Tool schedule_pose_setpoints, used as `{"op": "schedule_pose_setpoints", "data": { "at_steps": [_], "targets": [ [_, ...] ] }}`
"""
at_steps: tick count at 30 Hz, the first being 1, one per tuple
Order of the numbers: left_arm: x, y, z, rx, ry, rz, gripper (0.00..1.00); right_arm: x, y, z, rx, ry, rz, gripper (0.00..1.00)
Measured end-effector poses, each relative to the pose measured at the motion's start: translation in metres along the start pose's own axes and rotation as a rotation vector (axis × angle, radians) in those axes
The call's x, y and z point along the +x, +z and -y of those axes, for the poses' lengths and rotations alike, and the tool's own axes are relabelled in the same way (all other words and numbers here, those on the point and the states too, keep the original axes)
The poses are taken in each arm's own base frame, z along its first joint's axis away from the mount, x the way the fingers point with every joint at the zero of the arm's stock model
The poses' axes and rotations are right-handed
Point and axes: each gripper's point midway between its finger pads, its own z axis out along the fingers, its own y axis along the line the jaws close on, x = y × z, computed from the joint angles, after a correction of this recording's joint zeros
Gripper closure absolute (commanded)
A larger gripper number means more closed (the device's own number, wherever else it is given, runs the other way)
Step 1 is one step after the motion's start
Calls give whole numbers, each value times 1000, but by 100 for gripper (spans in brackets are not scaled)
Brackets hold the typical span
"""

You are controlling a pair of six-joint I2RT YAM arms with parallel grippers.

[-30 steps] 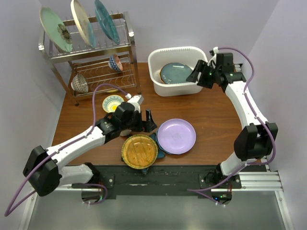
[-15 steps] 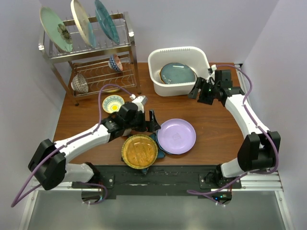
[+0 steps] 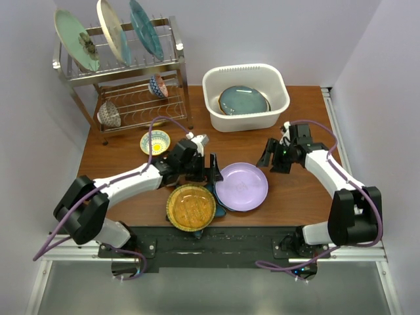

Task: Place the plates into the plastic bin on the countertop
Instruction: Pick up the plate at the center of the board.

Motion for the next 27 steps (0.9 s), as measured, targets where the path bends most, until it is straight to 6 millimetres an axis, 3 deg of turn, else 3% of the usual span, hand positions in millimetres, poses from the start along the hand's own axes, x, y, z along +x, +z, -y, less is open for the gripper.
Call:
{"op": "schedule_pose_setpoints", "data": {
  "at_steps": [8,27],
  "targets": [
    [-4,-1,10,25,11,5,9,33,5,18,24,5,-54,34],
    [18,22,40,68,65,-78,10,54,11,23,-5,6,-73,43]
  ]
}}
